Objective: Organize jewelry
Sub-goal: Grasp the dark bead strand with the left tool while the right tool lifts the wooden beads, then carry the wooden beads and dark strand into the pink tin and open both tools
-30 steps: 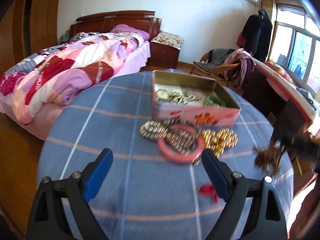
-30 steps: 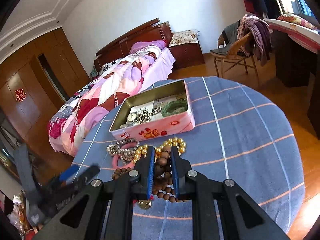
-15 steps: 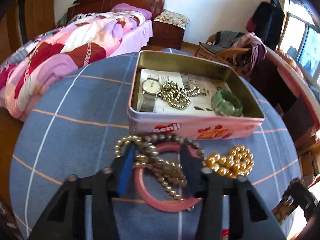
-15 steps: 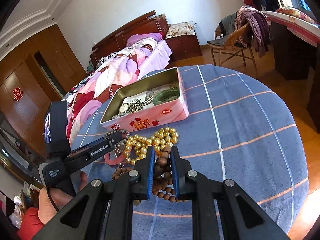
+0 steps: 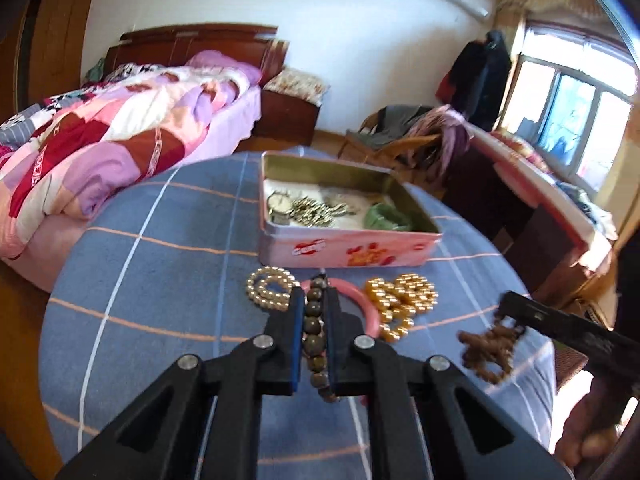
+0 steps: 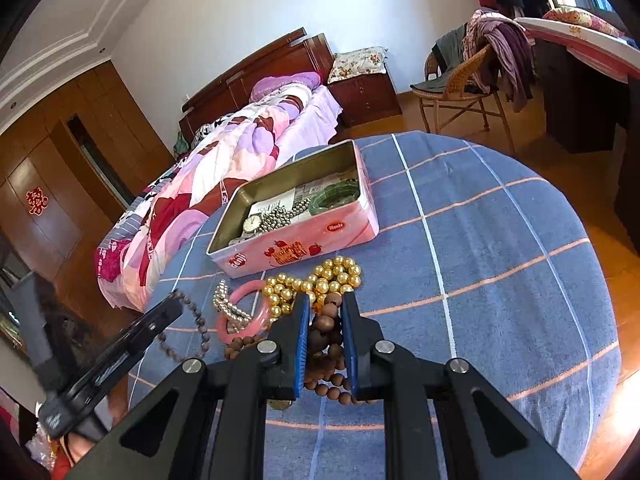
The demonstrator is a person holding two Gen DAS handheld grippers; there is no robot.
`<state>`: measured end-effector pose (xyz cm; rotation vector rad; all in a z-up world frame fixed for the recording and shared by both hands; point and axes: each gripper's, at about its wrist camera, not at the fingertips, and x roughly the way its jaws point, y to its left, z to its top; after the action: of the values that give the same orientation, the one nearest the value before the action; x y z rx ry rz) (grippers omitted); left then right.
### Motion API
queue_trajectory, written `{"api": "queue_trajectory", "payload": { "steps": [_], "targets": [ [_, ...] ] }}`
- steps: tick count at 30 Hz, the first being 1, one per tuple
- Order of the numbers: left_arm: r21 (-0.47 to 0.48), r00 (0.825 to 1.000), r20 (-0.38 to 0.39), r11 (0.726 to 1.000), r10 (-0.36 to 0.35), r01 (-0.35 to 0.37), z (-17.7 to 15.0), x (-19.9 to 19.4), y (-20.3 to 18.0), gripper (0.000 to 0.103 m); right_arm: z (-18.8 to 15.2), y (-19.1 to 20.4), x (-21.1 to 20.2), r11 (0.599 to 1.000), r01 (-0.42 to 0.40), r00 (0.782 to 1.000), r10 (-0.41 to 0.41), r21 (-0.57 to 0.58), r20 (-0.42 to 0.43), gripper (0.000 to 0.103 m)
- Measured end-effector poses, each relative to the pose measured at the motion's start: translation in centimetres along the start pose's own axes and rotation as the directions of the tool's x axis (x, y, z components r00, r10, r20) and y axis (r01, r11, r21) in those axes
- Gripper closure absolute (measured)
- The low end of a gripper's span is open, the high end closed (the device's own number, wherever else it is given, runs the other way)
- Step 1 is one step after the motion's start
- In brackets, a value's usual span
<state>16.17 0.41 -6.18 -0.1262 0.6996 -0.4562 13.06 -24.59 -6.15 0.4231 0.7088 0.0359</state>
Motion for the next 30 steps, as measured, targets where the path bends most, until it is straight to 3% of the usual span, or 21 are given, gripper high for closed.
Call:
{"api": "queue_trajectory", "payload": {
  "steps": [8, 17, 30],
  "targets": [
    [-0.009, 0.999, 0.007, 0.999, -0.047, 0.047, -1.0, -1.6, -0.3, 0.093, -0.3, 1.2, -1.3, 1.000, 0.011, 1.000, -0.010, -0.028, 0.023, 0.087],
    [0.056, 1.000, -0.020, 0.998, -0.017, 0.018, -2.3, -1.9, -1.7, 0.093, -1.0, 1.1, -1.6, 0.999, 0.030, 1.000, -0.029, -0.020, 0.003, 0.088],
    [0.068, 0.998, 0.049, 0.997, -0.050, 0.047, -1.7, -5.2, -2.4, 0.093, -0.7, 3.1, -3.9, 0.995, 0.047, 0.998, -0.043, -0.085, 0.054, 0.087]
  ]
}}
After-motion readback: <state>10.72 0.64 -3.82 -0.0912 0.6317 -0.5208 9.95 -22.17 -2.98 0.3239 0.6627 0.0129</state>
